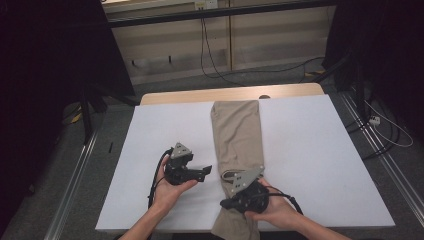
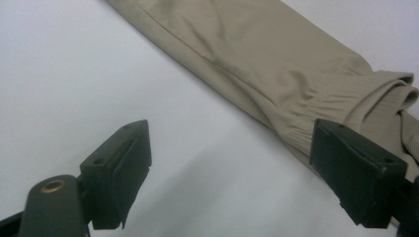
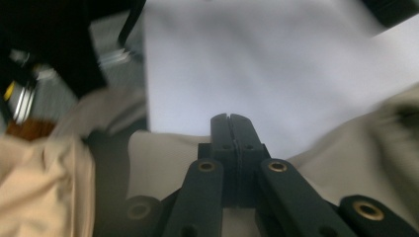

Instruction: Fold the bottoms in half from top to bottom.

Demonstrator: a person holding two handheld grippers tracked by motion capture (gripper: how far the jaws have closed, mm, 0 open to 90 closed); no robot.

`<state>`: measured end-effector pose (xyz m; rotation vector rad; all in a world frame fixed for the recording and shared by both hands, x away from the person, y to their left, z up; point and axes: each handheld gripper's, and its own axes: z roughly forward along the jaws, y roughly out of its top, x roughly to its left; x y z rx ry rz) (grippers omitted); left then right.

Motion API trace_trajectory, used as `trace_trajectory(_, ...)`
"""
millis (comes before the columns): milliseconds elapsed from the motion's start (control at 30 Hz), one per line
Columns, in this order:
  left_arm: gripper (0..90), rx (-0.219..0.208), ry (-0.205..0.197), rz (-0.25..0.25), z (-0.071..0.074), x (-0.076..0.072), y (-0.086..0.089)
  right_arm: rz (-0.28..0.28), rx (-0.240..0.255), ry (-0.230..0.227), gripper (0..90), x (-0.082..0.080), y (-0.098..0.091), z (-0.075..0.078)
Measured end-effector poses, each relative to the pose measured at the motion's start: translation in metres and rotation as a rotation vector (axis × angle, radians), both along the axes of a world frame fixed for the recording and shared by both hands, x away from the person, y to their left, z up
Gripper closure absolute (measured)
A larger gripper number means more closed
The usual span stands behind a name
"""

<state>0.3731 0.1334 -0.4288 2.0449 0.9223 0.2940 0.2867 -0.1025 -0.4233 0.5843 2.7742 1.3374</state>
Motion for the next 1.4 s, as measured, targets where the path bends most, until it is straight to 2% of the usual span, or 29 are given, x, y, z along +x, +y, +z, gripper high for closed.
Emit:
trace_trajectory(33, 18.0, 0.001, -0.002, 0.007, 0.0, 0.001, 0.0, -0.047, 0.017, -0.015, 90.0, 0.005, -0.004, 0.008)
trace_trajectory(167, 23.7, -0.012, -0.003, 0.028, -0.002, 0.007, -0.001, -0.149, 0.074, -0.059, 90.0, 0.025, -0.017, 0.028)
trace_trajectory(333, 24.2, -0.008, 0.005, 0.044, -0.001, 0.008, 0.0, -0.27, 0.159, -0.101, 90.0, 0.053, -0.031, 0.051)
trace_trajectory(467, 24.2, -0.002, 0.005, 0.041, 0.0, 0.006, 0.002, -0.361, 0.206, -0.121, 90.0, 0.075, -0.04, 0.061)
trace_trajectory(567, 24.2, 0.002, 0.002, 0.047, 0.001, 0.005, 0.002, -0.431, 0.228, -0.144, 90.0, 0.09, -0.045, 0.065)
trace_trajectory(633, 24.2, 0.012, 0.001, 0.043, 0.001, 0.003, 0.003, -0.47, 0.26, -0.157, 90.0, 0.097, -0.051, 0.065)
trace_trajectory(700, 24.2, 0.024, 0.002, 0.037, 0.001, 0.001, 0.002, -0.54, 0.239, -0.179, 90.0, 0.101, -0.057, 0.062)
trace_trajectory(733, 24.3, 0.035, 0.006, 0.029, 0.001, 0.0, 0.001, -0.545, 0.237, -0.172, 90.0, 0.103, -0.06, 0.059)
trace_trajectory(800, 26.1, 0.051, 0.009, 0.011, 0.0, -0.005, -0.003, -0.572, 0.188, -0.163, 90.0, 0.106, -0.064, 0.049)
trace_trajectory(867, 31.5, 0.061, 0.025, -0.022, 0.001, -0.012, -0.01, -0.566, 0.143, -0.107, 90.0, 0.11, -0.068, 0.035)
trace_trajectory(900, 33.9, 0.06, 0.029, -0.037, 0.002, -0.016, -0.013, -0.576, 0.106, -0.101, 89.4, 0.111, -0.07, 0.028)
trace_trajectory(933, 36.6, 0.057, 0.035, -0.055, 0.003, -0.023, -0.018, -0.58, 0.09, -0.089, 88.0, 0.112, -0.072, 0.022)
trace_trajectory(967, 37.5, 0.06, 0.04, -0.08, 0.004, -0.027, -0.021, -0.574, 0.072, -0.055, 83.4, 0.112, -0.075, 0.015)
trace_trajectory(1033, 41.0, 0.078, 0.034, -0.126, 0.007, -0.042, -0.028, -0.59, 0.059, -0.039, 72.8, 0.106, -0.081, 0.008)
trace_trajectory(1100, 46.8, 0.071, 0.042, -0.211, 0.009, -0.056, -0.035, -0.583, 0.058, -0.031, 63.9, 0.096, -0.087, 0.009)
trace_trajectory(1133, 47.7, 0.083, 0.04, -0.253, 0.009, -0.063, -0.04, -0.576, 0.064, -0.034, 61.1, 0.089, -0.09, 0.011)
trace_trajectory(1200, 51.4, 0.099, 0.029, -0.33, 0.006, -0.077, -0.053, -0.582, 0.062, -0.048, 59.4, 0.073, -0.096, 0.014)
trace_trajectory(1300, 48.3, 0.12, 0.048, -0.405, -0.003, -0.09, -0.077, -0.588, 0.078, -0.037, 58.5, 0.046, -0.103, 0.016)
trace_trajectory(1400, 41.8, 0.185, 0.021, -0.483, -0.012, -0.098, -0.093, -0.561, 0.063, -0.016, 66.2, 0.021, -0.106, 0.014)
